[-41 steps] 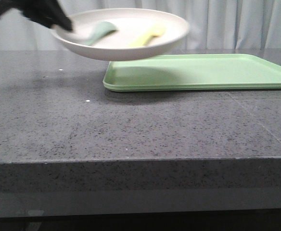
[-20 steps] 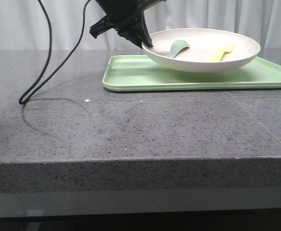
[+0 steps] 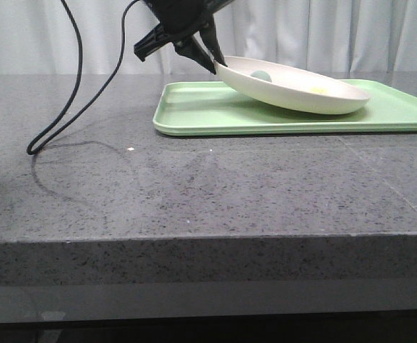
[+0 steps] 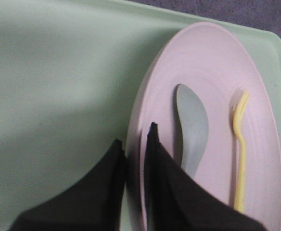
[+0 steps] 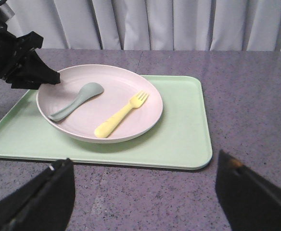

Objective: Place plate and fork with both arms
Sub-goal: 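Carry the plate over the green tray and lower it down, then open the left gripper and raise it away from the plate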

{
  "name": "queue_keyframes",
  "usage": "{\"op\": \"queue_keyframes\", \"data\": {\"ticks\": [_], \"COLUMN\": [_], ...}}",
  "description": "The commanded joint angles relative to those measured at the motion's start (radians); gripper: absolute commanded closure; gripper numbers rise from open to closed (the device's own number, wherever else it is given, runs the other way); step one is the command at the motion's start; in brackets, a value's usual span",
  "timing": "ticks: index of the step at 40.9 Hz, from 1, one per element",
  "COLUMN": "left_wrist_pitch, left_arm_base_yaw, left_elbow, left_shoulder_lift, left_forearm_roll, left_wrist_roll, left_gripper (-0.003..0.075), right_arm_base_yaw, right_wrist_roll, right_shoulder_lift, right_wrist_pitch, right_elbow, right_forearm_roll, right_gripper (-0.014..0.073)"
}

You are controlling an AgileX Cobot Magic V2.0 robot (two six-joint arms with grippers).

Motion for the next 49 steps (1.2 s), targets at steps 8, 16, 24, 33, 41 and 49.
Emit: {"op": "queue_keyframes", "data": {"ticks": [8, 16, 24, 33, 41, 49], "left_wrist_pitch": [-0.006, 0.188, 0.258, 0.258, 0.258, 0.256], "left_arm_base_yaw": [0.009, 0.030, 0.032, 0.030, 0.030, 0.032], "left_elbow": [-0.043, -0.153, -0.259, -0.262, -0.135, 0.151], "left_shoulder_lift": [-0.075, -0.077, -0.091, -0.161, -0.286, -0.465], "left_forearm_roll": [-0.030, -0.028, -0.020, 0.026, 0.193, 0.427], "left_wrist_roll": [-0.003, 0.154, 0.201, 0.248, 0.248, 0.247], "left_gripper": [0.0535, 0.0545, 0.0721, 0.0738, 0.0738, 0.0738], "right_arm_base_yaw": [0.002, 0.002, 0.002, 0.002, 0.002, 0.002], "right_wrist_roll": [-0.006, -0.006, -0.006, -0.006, -0.006, -0.006], "right_shoulder_lift": [0.008, 0.008, 0.008, 0.008, 0.008, 0.008], "right_wrist_pitch": [-0.079, -0.082, -0.084, -0.084, -0.084, -0.084], "right_elbow": [-0.036, -0.036, -0.036, -0.036, -0.036, -0.036], "right_forearm_roll": [0.003, 0.003, 0.003, 0.003, 0.003, 0.003], "right_gripper": [-0.0024, -0.0024, -0.0024, -0.0024, -0.0024, -0.0024]}}
